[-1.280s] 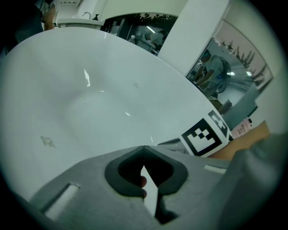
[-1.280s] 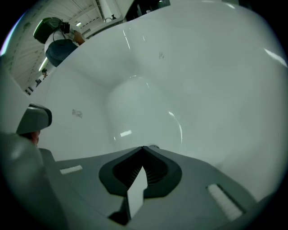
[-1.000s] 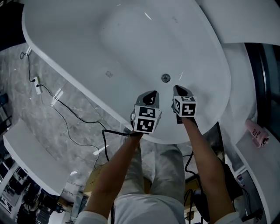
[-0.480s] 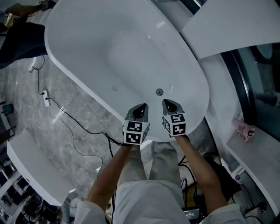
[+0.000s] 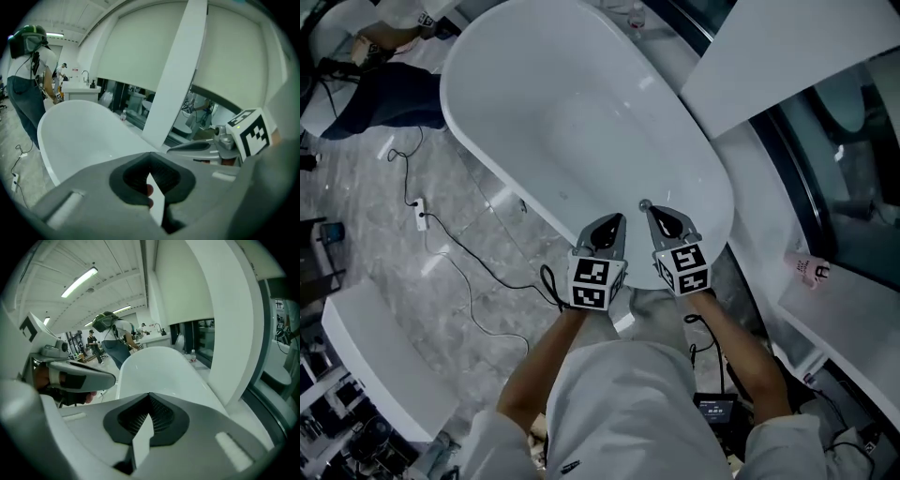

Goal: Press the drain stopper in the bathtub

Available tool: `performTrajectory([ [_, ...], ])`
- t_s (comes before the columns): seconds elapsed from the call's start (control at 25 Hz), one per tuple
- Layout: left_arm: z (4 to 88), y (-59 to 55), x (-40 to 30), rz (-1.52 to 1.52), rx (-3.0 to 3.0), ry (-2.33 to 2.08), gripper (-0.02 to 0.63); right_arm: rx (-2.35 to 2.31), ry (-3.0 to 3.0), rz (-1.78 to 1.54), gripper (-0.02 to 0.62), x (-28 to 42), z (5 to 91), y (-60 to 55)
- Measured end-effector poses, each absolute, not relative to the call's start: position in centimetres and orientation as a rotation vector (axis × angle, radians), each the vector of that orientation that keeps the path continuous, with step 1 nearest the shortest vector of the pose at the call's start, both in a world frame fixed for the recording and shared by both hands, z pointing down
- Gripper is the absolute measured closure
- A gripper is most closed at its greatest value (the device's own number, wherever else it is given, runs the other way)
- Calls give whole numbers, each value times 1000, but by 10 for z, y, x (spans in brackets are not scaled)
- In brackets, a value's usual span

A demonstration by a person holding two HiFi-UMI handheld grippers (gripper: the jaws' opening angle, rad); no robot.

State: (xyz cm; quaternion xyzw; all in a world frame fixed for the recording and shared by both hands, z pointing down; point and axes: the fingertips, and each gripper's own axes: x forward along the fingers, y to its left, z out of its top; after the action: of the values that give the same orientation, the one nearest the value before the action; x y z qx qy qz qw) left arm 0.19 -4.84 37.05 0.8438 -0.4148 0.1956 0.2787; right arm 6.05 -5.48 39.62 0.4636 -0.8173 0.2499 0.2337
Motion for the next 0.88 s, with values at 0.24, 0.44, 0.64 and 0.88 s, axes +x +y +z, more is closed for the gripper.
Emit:
performTrajectory([
  [0.24,295,-28,-7,422,2304,-1120,601,1289,-2350,544,595,42,313,-34],
  [0.44,240,-16,-1,408,2434,-1107,601,1276,-2440,478,597,37,253,-18],
  [0.64,197,-1,-10,391,2491,-1126,601,1359,-2529,411,598,31,193,-4],
  [0.88,147,21,-21,285,2538,-1179,601,1508,-2584,335,601,38,134,13],
])
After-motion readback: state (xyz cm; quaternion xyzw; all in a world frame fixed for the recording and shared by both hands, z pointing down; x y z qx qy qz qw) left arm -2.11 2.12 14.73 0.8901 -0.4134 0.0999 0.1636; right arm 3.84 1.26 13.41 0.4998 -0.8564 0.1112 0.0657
